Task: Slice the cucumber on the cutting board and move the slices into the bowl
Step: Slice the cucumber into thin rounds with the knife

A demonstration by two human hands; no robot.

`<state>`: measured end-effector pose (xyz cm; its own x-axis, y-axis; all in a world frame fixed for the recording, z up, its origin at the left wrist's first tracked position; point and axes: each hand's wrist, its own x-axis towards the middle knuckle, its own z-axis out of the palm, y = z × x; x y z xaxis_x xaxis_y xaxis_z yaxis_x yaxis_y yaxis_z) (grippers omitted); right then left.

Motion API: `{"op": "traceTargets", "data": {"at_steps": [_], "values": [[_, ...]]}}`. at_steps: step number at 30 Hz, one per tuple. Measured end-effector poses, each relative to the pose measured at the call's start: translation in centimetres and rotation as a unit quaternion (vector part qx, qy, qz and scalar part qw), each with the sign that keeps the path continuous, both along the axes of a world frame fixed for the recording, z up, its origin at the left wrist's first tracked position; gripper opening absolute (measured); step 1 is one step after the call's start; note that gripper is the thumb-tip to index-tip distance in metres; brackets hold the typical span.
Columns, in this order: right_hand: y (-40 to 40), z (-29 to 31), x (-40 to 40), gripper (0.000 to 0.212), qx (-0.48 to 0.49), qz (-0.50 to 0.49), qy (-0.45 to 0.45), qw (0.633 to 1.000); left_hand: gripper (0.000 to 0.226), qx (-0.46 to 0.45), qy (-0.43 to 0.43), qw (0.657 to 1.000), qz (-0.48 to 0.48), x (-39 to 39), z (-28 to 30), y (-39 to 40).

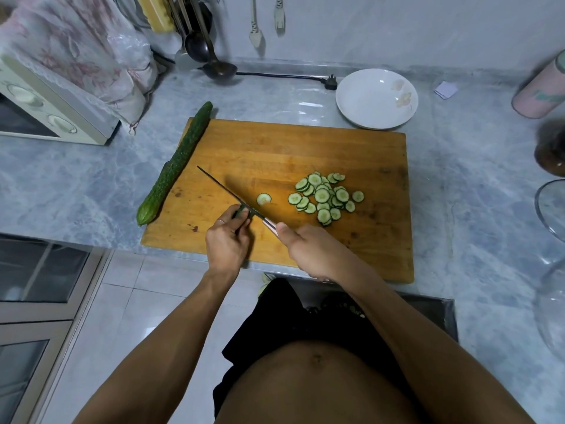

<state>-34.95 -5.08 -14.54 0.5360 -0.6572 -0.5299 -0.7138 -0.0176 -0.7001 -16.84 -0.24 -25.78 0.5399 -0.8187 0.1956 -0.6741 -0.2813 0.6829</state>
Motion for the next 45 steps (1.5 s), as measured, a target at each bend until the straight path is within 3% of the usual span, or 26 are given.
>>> {"op": "traceTargets", "data": {"at_steps": [11, 21, 33, 45], "values": [[-0.3, -1.8, 2.8, 0.063, -0.022, -0.012, 0.026, 0.999, 0.026, -0.007, 0.012, 1.0, 0.005, 0.1, 0.5, -0.1], [-0.1, -0.7, 0.1, 0.064, -0.013, -0.032, -0.02, 0.999, 0.023, -0.021, 0.013, 1.0, -0.002, 0.7, 0.2, 0.1], [2.1, -0.7, -0.2, 0.066, -0.044, -0.027, -0.01, 0.999, 0.029, -0.021, 0.015, 1.0, -0.014, 1.1, 0.6, 0.1], [1.2, -1.3, 1.9, 0.065, -0.009, -0.033, 0.0, 0.999, 0.028, -0.036, 0.021, 0.999, -0.025, 1.3, 0.2, 0.3]]}}
